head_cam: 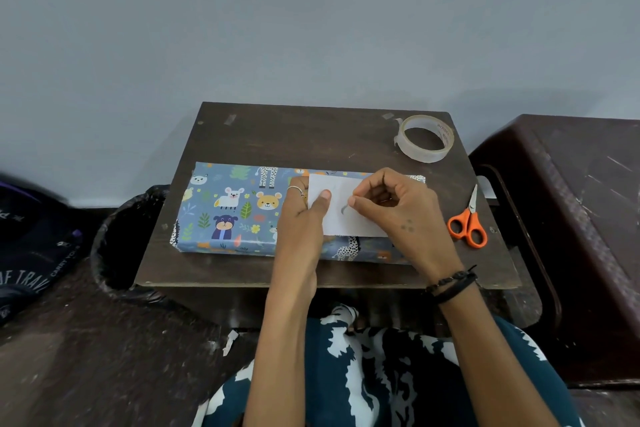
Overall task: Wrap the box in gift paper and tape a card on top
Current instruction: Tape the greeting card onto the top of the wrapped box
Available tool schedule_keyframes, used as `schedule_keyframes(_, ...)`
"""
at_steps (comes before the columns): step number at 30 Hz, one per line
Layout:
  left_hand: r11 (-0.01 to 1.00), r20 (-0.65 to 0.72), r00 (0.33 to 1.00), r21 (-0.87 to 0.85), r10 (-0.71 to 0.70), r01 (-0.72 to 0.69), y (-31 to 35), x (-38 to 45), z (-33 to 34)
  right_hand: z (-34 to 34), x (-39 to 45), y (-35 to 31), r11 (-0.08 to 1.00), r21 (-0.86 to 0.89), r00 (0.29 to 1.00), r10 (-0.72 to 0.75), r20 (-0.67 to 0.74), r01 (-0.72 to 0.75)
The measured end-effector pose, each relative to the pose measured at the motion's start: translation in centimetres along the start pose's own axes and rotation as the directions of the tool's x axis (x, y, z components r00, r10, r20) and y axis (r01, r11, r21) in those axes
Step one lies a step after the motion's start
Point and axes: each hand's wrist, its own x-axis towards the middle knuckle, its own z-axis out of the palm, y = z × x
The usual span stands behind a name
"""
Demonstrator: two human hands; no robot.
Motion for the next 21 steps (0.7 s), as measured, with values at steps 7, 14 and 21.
schedule_keyframes(7,0.998,0.033,0.999,-0.052,0.025,-0.023,0.10,-0.10,-0.02,0.65,0.12,0.40,0.997,-0.058,0.997,-0.054,-0.056,0.051)
schedule_keyframes(14,0.996,0.004,0.998,-0.055,0.067,-0.067,-0.10,0.06,0.23,0.73,-0.02,0.45,0.983,-0.137,0.987,-0.135,-0.089,0.122)
schedule_keyframes(21,0.991,-0.082,0.988,-0.005,0.132,-0.132,-0.59,0.28,0.60,1.03,-0.25,0.60,0.975,-0.132,0.967,-0.199,-0.156,0.180)
